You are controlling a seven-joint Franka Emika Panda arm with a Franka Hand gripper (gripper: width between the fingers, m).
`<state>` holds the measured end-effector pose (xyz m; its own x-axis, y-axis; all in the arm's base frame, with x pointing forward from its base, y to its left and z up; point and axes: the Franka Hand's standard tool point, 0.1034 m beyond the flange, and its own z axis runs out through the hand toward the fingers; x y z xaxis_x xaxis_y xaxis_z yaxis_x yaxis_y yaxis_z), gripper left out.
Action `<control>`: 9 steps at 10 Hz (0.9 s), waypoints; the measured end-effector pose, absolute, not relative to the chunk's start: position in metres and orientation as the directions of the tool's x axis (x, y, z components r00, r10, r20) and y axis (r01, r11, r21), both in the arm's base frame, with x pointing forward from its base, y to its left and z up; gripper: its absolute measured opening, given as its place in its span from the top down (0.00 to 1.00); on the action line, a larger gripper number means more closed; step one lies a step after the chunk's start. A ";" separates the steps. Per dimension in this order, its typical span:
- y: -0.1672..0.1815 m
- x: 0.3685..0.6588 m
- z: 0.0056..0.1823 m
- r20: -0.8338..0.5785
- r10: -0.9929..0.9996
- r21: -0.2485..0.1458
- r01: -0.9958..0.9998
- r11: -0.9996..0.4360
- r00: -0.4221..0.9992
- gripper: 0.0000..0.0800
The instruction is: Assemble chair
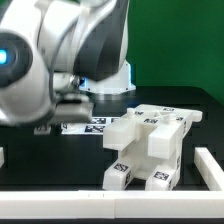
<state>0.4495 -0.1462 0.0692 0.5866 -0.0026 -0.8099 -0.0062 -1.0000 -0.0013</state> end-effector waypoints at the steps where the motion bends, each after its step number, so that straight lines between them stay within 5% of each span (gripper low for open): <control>1: -0.139 0.467 0.090 -0.764 -0.005 -0.008 -0.016 -1.000 0.645 0.64; 3: -0.127 0.487 0.121 -0.644 0.020 -0.011 0.017 -1.000 0.765 0.64; 7: -0.126 0.501 0.115 -0.334 0.051 0.023 0.062 -0.998 0.941 0.64; 9: -0.077 0.504 0.142 -0.221 0.019 -0.021 0.015 -1.000 0.975 0.64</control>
Offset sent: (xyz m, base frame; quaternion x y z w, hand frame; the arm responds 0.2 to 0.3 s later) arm 0.0064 -0.0159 0.0064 -0.1301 0.2363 -0.0628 0.9609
